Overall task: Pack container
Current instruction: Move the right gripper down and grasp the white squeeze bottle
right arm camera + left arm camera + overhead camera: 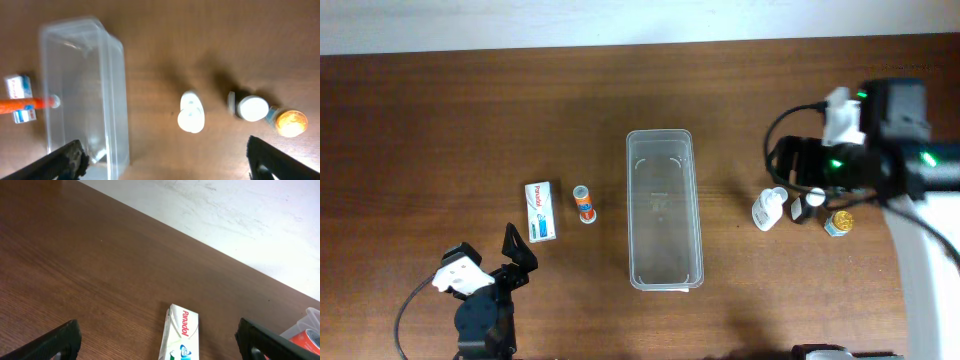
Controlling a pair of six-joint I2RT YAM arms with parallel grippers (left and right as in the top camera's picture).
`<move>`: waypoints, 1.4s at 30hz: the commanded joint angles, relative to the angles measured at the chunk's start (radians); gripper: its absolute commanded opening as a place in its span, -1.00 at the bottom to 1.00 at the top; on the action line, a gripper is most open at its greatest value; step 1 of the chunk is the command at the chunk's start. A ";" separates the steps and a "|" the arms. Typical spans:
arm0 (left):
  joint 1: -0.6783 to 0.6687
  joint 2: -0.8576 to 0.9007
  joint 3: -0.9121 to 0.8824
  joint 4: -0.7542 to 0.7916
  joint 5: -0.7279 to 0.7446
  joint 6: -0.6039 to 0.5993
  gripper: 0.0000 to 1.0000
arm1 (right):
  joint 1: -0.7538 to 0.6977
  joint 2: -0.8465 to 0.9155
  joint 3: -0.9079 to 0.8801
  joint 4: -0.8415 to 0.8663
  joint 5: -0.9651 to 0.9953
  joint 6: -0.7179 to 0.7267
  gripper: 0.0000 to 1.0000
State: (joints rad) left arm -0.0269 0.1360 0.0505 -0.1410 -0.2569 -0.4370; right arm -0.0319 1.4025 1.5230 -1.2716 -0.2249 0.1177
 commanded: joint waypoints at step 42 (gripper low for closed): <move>-0.001 -0.010 -0.007 0.003 0.010 0.013 0.99 | 0.086 0.242 -0.114 0.055 0.188 0.078 -0.55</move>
State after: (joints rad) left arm -0.0269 0.1360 0.0505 -0.1410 -0.2573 -0.4370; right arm 0.0479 1.6833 1.3884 -1.2125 -0.0483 0.1875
